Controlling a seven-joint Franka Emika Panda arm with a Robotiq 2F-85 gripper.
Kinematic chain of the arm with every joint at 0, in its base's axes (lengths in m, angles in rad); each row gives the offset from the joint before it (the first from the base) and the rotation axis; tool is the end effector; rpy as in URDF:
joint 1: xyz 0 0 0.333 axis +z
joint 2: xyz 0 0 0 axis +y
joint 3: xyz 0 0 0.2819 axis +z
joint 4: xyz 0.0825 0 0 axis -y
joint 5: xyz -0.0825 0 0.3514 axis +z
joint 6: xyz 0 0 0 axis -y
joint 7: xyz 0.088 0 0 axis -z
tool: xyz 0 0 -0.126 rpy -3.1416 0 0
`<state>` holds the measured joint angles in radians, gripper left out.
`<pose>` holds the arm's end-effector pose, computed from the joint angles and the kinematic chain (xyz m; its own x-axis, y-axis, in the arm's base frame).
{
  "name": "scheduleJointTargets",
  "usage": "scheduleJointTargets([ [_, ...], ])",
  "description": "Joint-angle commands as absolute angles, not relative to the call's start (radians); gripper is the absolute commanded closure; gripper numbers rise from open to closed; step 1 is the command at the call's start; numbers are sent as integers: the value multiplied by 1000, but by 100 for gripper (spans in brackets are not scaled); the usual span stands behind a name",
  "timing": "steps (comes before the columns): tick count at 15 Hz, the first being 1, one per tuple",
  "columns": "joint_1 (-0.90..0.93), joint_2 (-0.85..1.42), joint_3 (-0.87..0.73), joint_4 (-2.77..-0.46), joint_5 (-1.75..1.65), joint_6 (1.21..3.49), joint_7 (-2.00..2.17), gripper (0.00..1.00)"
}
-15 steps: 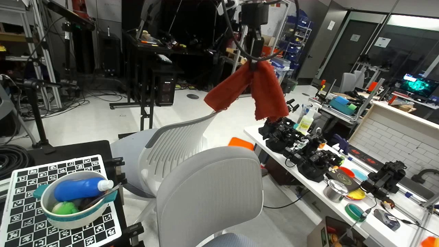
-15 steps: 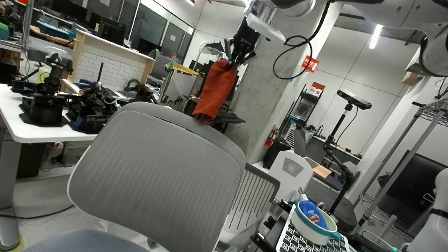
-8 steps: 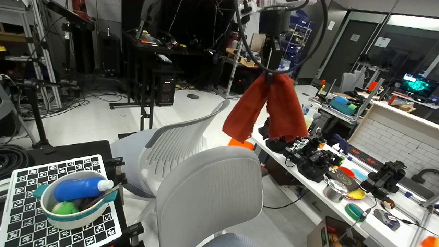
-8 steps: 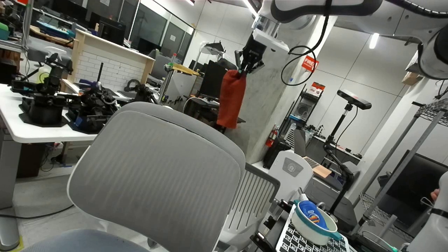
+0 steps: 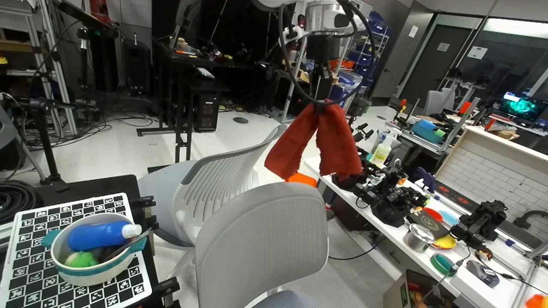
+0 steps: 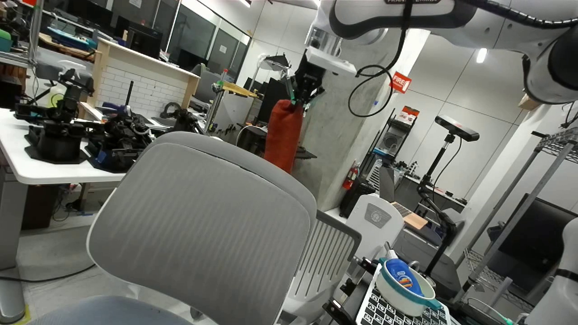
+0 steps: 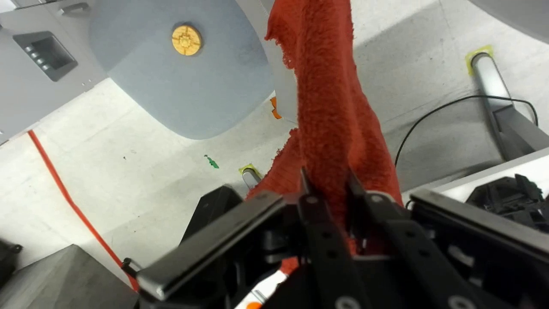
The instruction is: Put the cloth on the chair
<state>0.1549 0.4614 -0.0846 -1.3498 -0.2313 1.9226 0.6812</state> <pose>0.6614 0.0360 0.4336 0.8448 -0.4776 0.2414 -0.5171 -0.8448 0.1380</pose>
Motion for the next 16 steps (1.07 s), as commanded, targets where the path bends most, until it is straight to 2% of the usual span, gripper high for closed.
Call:
scheduleJointTargets([
  [1,214,528,-82,-1299,-294,1916,744,96],
  [9,273,514,-88,-1373,-369,1943,825,96],
  [16,270,340,-103,-1707,-500,2118,979,96],
])
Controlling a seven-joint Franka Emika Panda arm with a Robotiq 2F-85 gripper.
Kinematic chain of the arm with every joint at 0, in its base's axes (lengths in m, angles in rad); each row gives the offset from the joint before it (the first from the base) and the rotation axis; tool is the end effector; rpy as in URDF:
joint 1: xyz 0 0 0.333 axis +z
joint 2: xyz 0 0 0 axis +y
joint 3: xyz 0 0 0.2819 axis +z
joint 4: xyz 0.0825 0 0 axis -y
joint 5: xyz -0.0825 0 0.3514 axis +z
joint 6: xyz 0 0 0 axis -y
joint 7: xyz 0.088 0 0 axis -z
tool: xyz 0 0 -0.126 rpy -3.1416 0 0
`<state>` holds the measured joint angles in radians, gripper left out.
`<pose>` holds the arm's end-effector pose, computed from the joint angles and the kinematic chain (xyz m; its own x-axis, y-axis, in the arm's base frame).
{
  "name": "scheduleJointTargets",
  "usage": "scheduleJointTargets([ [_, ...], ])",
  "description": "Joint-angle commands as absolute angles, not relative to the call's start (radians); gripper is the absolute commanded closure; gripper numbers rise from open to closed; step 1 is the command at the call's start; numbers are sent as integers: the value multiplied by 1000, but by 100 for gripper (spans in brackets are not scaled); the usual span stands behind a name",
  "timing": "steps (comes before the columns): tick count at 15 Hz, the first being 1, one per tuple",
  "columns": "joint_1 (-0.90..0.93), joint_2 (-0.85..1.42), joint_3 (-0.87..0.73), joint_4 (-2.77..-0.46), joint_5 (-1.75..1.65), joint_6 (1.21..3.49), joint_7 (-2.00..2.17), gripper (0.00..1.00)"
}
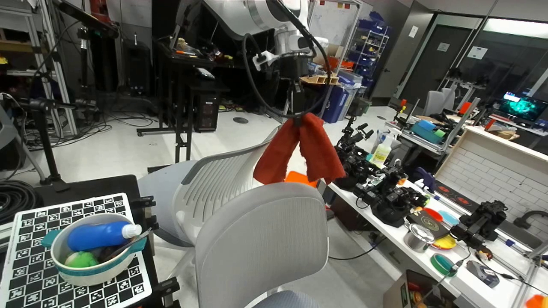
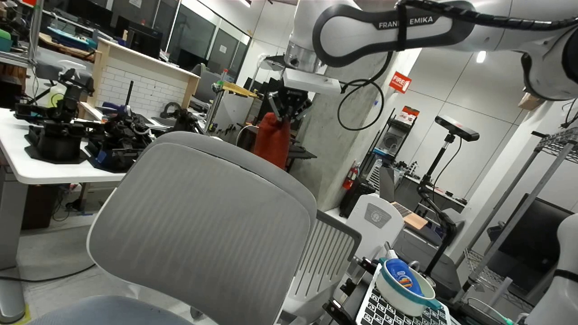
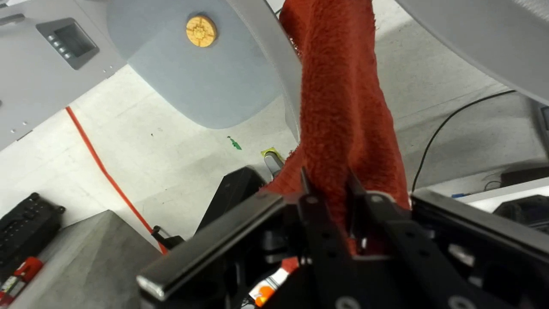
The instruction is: Put the cloth on the chair
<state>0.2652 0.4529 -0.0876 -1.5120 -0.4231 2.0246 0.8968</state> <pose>0.6456 0.0923 0.3793 0.8326 -0.4410 0.3350 -0.5288 -0.8130 0.2439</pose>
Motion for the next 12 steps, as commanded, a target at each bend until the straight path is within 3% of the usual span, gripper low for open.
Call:
scheduleJointTargets([
  [1,268,316,-103,-1760,-529,2139,1012,96],
  [6,231,200,-95,-2033,-662,2239,1169,96],
  [12,166,133,-73,-2183,-728,2282,1244,96],
])
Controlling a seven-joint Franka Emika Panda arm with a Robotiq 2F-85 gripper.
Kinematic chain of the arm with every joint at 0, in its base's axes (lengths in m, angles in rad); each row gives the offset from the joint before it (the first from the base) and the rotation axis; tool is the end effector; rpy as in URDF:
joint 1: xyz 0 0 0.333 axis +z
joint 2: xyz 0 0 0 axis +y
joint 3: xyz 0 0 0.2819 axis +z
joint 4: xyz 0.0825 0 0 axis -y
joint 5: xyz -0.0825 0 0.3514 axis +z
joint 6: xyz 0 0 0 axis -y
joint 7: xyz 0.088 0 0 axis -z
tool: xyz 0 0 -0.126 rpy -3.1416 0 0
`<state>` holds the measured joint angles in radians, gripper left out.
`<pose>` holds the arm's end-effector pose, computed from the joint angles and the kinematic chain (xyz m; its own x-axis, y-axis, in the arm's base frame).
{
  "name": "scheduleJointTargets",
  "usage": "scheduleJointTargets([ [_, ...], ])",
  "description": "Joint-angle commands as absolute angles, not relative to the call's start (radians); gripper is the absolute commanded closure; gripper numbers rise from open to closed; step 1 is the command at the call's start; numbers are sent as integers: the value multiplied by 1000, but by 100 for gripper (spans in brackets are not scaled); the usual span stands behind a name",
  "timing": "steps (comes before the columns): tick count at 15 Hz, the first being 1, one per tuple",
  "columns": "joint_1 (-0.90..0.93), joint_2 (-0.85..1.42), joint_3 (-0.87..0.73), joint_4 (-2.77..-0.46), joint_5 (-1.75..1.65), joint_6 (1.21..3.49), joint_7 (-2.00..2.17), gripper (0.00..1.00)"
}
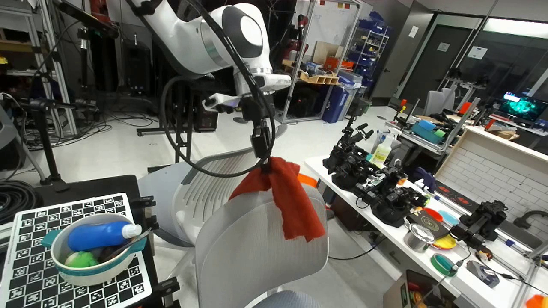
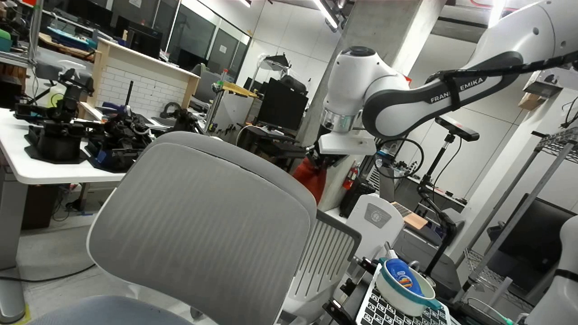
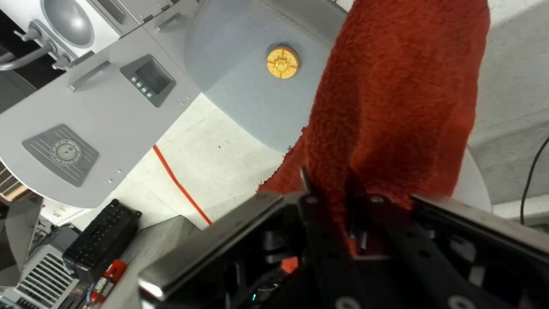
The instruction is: Put the cloth on the chair
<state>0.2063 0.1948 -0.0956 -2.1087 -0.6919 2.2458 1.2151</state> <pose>0.5390 0.0324 0.2974 0.7740 -0.4919 0.3986 -0.6216 -0.7102 0.3306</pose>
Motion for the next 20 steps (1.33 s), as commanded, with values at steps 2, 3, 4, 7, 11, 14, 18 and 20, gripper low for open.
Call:
scheduleJointTargets([
  [2,143,123,-69,-2197,-718,2300,1228,96],
  [3,133,120,-67,-2200,-706,2313,1215,96],
  [4,120,120,-66,-2198,-691,2336,1199,96],
  [7,95,118,-63,-2185,-657,2415,1182,96],
  [11,92,122,-51,-2156,-578,2487,1163,96],
  [14,114,120,-38,-2151,-569,2490,1204,96],
  [18,128,140,-20,-2137,-593,2478,1260,96],
  [20,129,147,-18,-2130,-589,2469,1270,60],
])
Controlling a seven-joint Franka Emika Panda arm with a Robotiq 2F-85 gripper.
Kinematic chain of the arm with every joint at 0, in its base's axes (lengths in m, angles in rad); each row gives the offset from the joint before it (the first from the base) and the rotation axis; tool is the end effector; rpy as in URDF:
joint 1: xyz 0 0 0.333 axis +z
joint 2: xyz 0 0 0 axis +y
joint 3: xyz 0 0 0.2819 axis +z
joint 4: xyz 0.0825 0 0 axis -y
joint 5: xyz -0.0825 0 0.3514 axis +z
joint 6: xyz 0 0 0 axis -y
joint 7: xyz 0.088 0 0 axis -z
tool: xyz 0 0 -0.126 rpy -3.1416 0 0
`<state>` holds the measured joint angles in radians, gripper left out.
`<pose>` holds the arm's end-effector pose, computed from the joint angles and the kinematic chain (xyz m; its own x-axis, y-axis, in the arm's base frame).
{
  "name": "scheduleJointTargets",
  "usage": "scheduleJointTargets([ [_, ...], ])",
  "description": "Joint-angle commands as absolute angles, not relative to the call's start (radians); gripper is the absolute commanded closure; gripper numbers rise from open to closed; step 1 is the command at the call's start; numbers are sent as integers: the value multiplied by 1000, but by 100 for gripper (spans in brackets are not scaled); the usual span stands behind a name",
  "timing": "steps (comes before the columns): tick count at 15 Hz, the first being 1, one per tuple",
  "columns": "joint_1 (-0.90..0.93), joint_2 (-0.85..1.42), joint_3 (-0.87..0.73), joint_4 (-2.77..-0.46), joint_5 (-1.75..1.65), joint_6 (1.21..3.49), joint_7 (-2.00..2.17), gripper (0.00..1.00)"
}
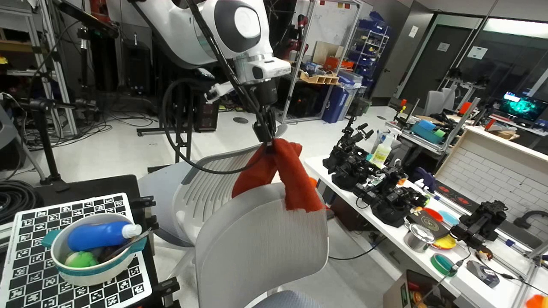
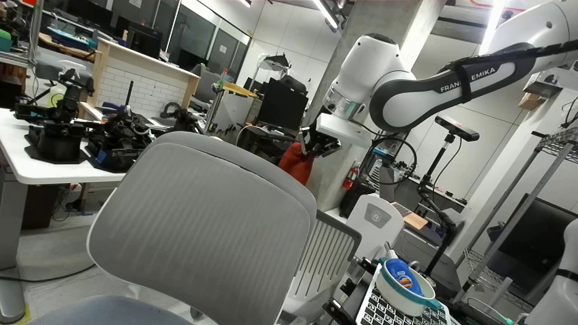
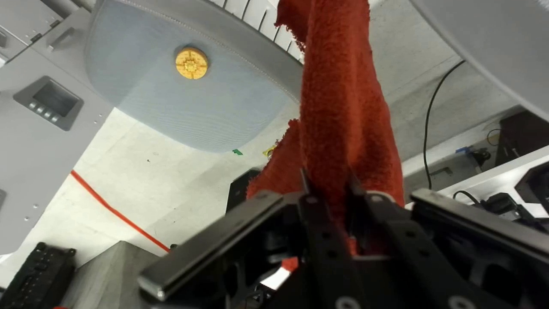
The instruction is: Put the cloth on the chair
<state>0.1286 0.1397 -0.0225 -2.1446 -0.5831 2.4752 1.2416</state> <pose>0.5493 0.0538 0.3272 0.6962 -0.5781 0.4256 -0.6560 -0.7531 0.0501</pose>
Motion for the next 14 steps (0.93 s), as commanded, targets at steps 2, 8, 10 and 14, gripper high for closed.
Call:
scheduleJointTargets([
  [2,128,150,-21,-2125,-587,2461,1284,53],
  [8,124,125,-19,-2133,-578,2443,1278,10],
  [10,122,96,-10,-2151,-555,2441,1239,0],
  [14,109,30,44,-2203,-283,2455,924,0],
])
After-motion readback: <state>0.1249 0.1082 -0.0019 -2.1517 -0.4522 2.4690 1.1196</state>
